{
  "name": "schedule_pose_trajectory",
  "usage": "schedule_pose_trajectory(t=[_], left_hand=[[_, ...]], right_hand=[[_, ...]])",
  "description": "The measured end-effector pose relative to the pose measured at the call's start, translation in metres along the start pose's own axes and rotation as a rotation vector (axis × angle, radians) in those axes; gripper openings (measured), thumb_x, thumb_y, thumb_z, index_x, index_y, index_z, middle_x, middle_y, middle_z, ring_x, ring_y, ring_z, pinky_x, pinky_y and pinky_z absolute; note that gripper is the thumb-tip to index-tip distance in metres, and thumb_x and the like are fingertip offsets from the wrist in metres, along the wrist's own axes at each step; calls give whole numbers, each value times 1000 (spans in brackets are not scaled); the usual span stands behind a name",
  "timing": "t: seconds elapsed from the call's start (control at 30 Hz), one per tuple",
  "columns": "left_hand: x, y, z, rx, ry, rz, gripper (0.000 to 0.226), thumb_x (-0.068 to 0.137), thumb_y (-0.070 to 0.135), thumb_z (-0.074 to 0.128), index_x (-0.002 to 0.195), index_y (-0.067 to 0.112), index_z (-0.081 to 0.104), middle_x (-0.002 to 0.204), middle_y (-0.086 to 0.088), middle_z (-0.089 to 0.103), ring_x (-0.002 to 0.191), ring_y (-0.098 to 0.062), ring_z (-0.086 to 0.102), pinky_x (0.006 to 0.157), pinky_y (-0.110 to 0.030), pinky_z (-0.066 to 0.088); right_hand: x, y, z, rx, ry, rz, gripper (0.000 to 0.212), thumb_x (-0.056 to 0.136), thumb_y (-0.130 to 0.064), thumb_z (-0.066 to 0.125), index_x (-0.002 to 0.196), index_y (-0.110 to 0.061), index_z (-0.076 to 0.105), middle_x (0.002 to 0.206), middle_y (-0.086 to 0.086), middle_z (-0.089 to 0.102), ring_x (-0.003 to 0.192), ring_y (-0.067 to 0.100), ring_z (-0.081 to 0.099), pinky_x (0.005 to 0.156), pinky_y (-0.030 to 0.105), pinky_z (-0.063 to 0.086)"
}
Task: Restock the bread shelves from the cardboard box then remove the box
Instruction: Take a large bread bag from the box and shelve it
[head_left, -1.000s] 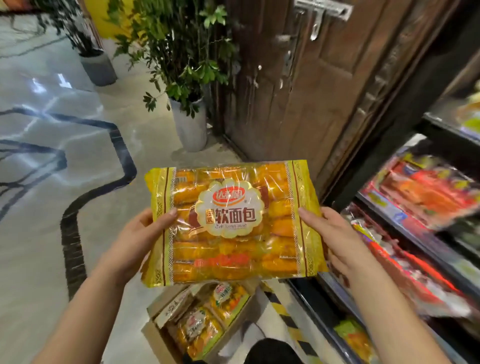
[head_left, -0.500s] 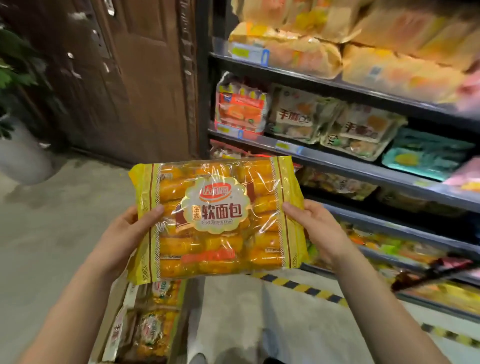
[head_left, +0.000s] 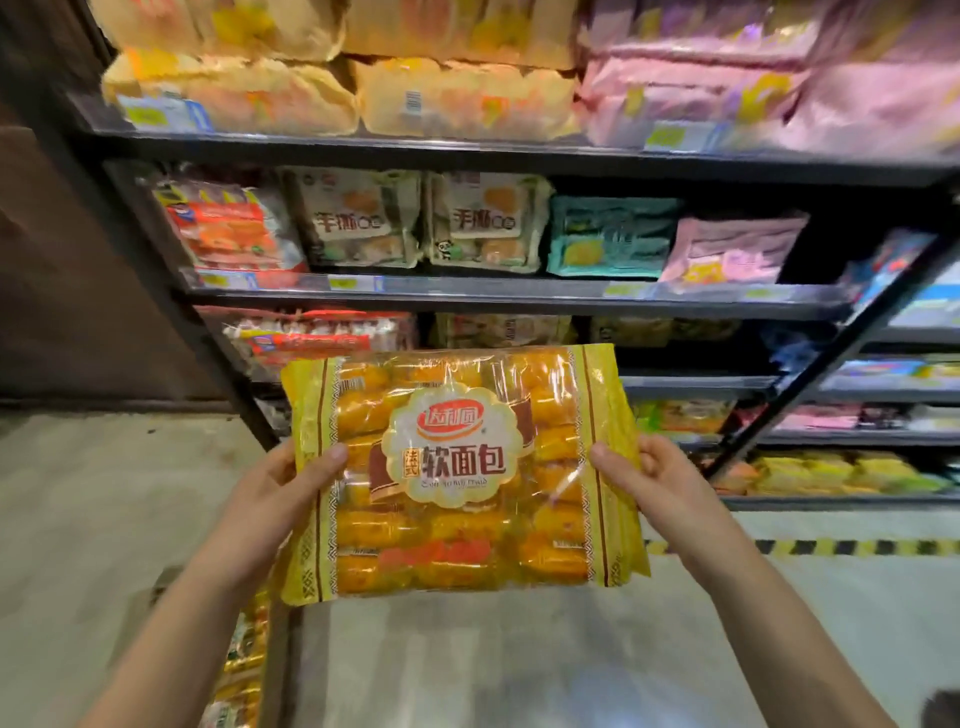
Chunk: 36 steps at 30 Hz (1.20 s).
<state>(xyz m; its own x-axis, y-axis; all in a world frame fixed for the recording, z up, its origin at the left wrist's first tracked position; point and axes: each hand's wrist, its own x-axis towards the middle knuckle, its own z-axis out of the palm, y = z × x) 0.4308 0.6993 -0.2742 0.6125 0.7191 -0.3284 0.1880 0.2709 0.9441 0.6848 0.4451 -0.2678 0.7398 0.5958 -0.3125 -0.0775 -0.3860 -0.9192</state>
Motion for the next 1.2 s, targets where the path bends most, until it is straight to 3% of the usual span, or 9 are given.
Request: schedule_pose_trajectory(t=[0.07, 0.17, 0.27, 0.4, 0.6, 0.7, 1.0, 1.07, 1.2], left_hand=[[-3, -4, 25, -15, 0, 10, 45, 81, 44, 74, 121, 25, 69, 110, -8, 79, 96, -34, 77, 91, -56, 57], [-7, -6, 49, 12, -13, 27, 45, 84, 42, 73, 125, 24, 68, 115, -9, 77, 101, -35, 76, 95, -61, 55], [-4, 0, 64, 48, -7, 29, 41, 86, 41, 73, 124, 26, 68, 113, -5, 78, 99, -31, 77, 94, -57, 56], [11, 8, 68, 124, 15, 47, 42, 83, 48, 74, 122, 31, 69, 111, 0, 79, 96, -24, 78, 91, -53, 59], [54, 14, 57, 129, -30, 66, 41, 85, 46, 72, 124, 34, 65, 115, 5, 77, 102, -18, 76, 88, -42, 58], [84, 16, 56, 136, -51, 51, 38, 86, 46, 70, 122, 37, 64, 113, 8, 77, 101, -15, 75, 86, -39, 58], [176, -9, 70, 212, -26, 49, 40, 84, 43, 75, 123, 41, 65, 115, 18, 74, 104, -2, 71, 87, -34, 56], [196, -21, 79, 230, 16, 72, 38, 82, 42, 76, 118, 42, 66, 113, 19, 74, 106, -2, 69, 90, -34, 55], [239, -51, 90, 269, 78, 141, 40, 82, 42, 77, 120, 42, 66, 115, 18, 75, 112, -4, 67, 95, -34, 52]], right_hand=[[1, 11, -27, -1, -5, 5, 82, 65, -78, 77, 128, -31, 54, 119, -12, 72, 101, 8, 72, 86, 37, 58], [3, 21, -54, 25, -6, 10, 89, 60, -79, 81, 131, -33, 54, 123, -9, 72, 108, 11, 72, 98, 46, 56], [10, 24, -67, 37, -16, 32, 75, 68, -66, 80, 129, -33, 52, 125, -8, 70, 109, 12, 71, 96, 44, 56], [28, 23, -65, -12, -9, 34, 86, 65, -65, 79, 136, -27, 49, 129, -7, 67, 113, 13, 68, 93, 41, 58], [57, 14, -51, -2, -16, 27, 73, 70, -58, 82, 130, -28, 53, 123, -8, 72, 107, 7, 72, 86, 30, 57], [78, 8, -42, -26, 18, 35, 71, 70, -61, 81, 127, -28, 55, 118, -9, 74, 103, 6, 73, 84, 32, 56], [170, 17, -37, -144, 81, 21, 51, 74, -38, 81, 119, -24, 63, 98, -14, 76, 85, -9, 70, 76, 23, 53], [196, 29, -38, -178, 81, -1, 49, 73, -40, 83, 116, -25, 66, 102, -14, 76, 90, -7, 70, 85, 31, 57], [250, 66, -40, -224, 87, -83, 52, 68, -62, 84, 107, -32, 70, 110, -5, 75, 107, 18, 70, 97, 56, 54]])
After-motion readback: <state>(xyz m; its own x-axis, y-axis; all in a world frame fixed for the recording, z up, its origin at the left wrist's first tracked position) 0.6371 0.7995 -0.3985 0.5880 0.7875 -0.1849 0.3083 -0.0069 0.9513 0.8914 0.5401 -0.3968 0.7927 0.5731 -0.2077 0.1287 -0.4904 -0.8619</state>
